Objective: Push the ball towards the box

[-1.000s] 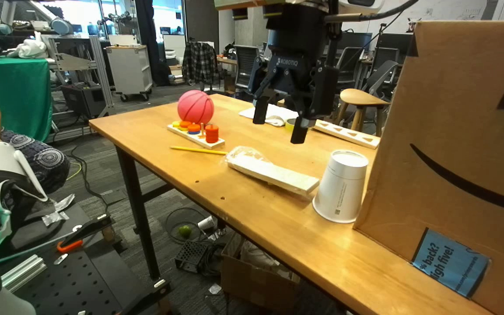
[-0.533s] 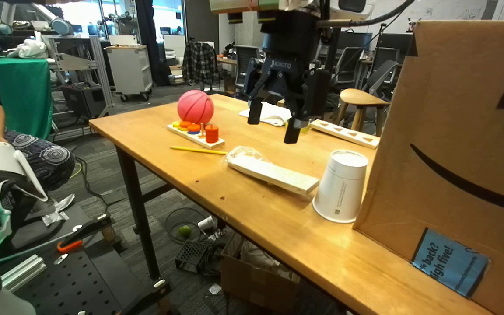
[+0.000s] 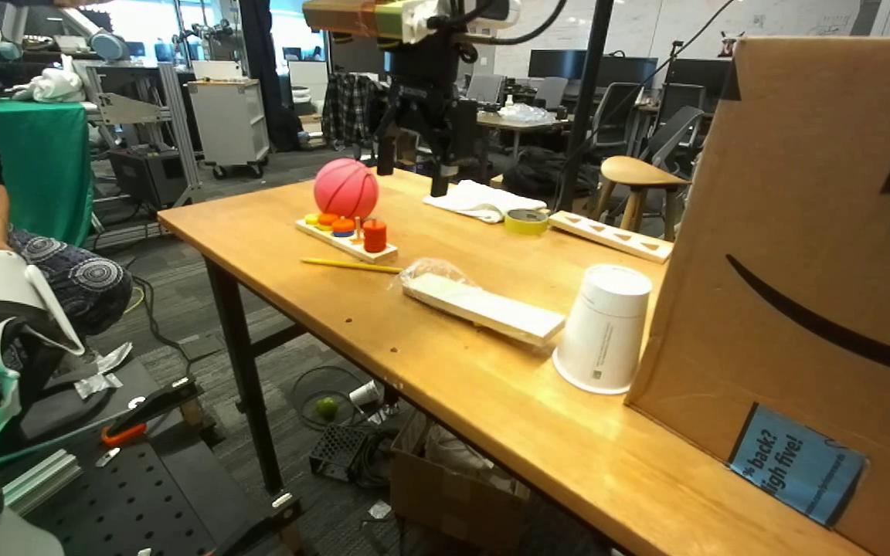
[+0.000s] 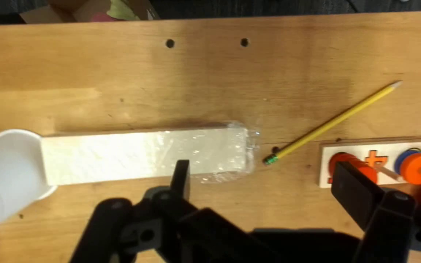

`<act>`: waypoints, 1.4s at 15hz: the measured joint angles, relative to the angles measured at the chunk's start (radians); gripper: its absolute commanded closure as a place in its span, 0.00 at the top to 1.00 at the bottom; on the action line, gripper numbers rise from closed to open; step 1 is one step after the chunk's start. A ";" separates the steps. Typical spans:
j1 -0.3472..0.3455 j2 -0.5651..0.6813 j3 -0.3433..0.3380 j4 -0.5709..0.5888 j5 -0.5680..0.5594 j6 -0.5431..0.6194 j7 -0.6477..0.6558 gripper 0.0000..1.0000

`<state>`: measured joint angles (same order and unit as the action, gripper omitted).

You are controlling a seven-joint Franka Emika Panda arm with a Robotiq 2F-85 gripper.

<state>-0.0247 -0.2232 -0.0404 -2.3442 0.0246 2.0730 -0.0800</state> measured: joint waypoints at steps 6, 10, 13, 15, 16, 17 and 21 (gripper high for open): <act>0.122 -0.017 0.135 0.003 0.027 0.054 0.069 1.00; 0.196 -0.008 0.224 0.027 0.027 0.077 0.102 1.00; 0.240 0.020 0.284 0.071 0.020 0.079 0.114 1.00; 0.266 0.046 0.318 0.111 0.014 0.079 0.116 1.00; 0.277 0.063 0.333 0.133 0.009 0.080 0.116 1.00; 0.289 0.080 0.346 0.157 0.002 0.079 0.116 1.00; 0.325 0.173 0.384 0.265 -0.039 0.079 0.115 1.00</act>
<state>0.3006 -0.0505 0.3437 -2.0795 -0.0147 2.1518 0.0348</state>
